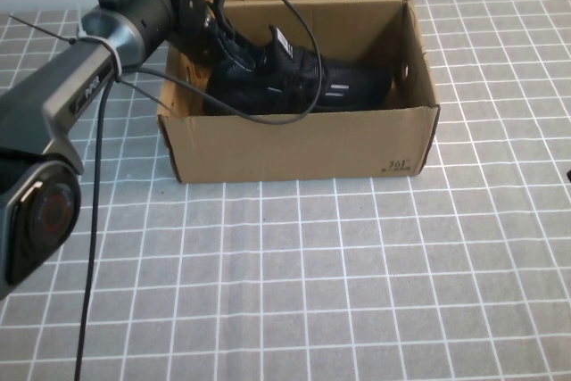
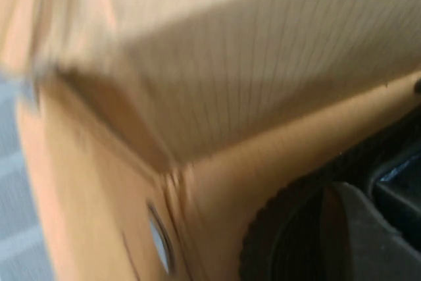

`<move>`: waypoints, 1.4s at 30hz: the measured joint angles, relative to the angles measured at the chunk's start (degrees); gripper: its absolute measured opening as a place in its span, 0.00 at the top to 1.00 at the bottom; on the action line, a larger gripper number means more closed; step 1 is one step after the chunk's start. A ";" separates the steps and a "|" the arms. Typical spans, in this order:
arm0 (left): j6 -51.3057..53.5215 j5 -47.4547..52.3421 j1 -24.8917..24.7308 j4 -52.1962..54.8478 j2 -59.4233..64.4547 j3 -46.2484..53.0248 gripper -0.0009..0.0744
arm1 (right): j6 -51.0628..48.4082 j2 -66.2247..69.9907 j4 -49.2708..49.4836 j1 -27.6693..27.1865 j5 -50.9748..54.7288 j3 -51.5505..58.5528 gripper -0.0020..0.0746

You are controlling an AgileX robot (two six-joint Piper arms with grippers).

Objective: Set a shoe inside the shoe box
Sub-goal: Place the shoe in the shoe box

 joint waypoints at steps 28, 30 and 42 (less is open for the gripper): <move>7.02 -3.48 0.00 -2.68 0.25 0.22 0.38 | -0.13 0.00 -1.55 0.00 -0.48 0.00 0.99; 6.48 -1.79 0.00 -2.68 -1.10 0.22 0.36 | -0.13 0.00 -1.55 0.00 -0.48 0.00 0.99; 0.85 10.37 0.00 -1.05 -15.56 0.22 0.65 | 3.71 -3.27 -1.55 0.00 -0.48 0.00 0.99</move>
